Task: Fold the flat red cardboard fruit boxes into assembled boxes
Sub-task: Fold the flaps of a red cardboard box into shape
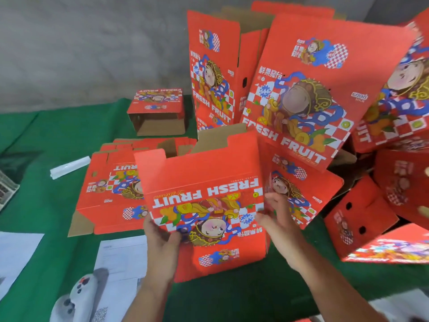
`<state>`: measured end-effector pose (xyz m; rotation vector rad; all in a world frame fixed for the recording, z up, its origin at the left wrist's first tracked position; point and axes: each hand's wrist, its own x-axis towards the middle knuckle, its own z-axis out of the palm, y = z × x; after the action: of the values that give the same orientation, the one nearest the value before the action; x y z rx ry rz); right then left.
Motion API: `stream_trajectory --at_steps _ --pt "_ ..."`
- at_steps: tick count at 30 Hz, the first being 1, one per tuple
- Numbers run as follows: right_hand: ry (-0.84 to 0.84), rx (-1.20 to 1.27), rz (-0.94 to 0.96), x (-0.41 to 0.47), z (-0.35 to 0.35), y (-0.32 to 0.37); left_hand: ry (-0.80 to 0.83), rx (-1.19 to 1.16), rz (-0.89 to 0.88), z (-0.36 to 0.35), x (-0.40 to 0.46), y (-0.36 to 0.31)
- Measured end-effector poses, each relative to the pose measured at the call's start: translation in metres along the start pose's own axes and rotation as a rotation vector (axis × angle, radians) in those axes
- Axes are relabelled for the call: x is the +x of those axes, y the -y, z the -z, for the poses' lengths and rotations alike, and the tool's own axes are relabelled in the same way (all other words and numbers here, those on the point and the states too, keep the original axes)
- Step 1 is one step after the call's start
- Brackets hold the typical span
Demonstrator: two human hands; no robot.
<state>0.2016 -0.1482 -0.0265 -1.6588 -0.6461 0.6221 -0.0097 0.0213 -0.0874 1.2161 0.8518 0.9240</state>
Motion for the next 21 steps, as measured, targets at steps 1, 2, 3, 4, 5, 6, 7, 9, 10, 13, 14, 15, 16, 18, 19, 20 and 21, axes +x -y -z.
stream_trajectory --at_steps 1,2,3,4,5,6,7,9,10,13,14,15,16,18,19,20,21 --pt "-0.022 0.033 -0.004 0.000 -0.003 0.002 0.035 0.011 -0.009 -0.001 -0.001 -0.003" --pt "-0.043 0.059 0.000 0.001 -0.005 0.003 0.072 0.031 -0.018 -0.001 -0.001 -0.006" --pt "-0.052 0.066 0.006 0.003 -0.005 0.005 0.101 0.052 -0.021 -0.002 -0.003 -0.008" --pt "-0.039 0.070 0.011 0.004 -0.004 0.007 0.118 0.071 -0.016 -0.002 -0.005 -0.009" --pt "-0.020 0.068 0.013 0.005 -0.003 0.009 0.128 0.080 -0.012 -0.002 -0.007 -0.010" --pt "-0.011 0.055 0.009 0.005 -0.003 0.011 0.135 0.084 -0.004 -0.003 -0.008 -0.011" --pt "-0.020 0.028 0.004 0.005 -0.004 0.010 0.147 0.091 0.003 -0.004 -0.010 -0.013" --pt "-0.077 -0.013 -0.012 0.008 -0.004 0.007 0.214 0.102 0.047 -0.006 -0.012 -0.017" --pt "-0.131 -0.055 -0.008 0.010 -0.003 0.007 0.283 0.112 0.087 -0.007 -0.013 -0.019" --pt "-0.277 -0.128 0.016 0.017 -0.002 0.006 0.506 0.354 0.207 -0.005 -0.014 -0.034" --pt "-0.296 -0.066 0.000 0.018 -0.001 0.005 0.564 0.487 0.233 -0.003 -0.013 -0.039" --pt "-0.306 -0.011 -0.021 0.018 0.000 0.004 0.602 0.619 0.253 0.000 -0.011 -0.044" --pt "-0.316 0.007 -0.016 0.018 0.002 0.003 0.623 0.746 0.269 0.004 -0.007 -0.049" --pt "-0.331 -0.040 0.006 0.017 0.010 0.002 0.604 0.920 0.236 0.009 -0.001 -0.059" --pt "-0.337 -0.094 0.037 0.016 0.013 0.003 0.570 0.912 0.179 0.009 0.002 -0.065" --pt "-0.338 -0.164 0.089 0.014 0.015 0.005 0.543 0.869 0.127 0.008 0.004 -0.072" --pt "-0.330 -0.243 0.162 0.013 0.016 0.007 0.519 0.795 0.098 0.005 0.006 -0.078"
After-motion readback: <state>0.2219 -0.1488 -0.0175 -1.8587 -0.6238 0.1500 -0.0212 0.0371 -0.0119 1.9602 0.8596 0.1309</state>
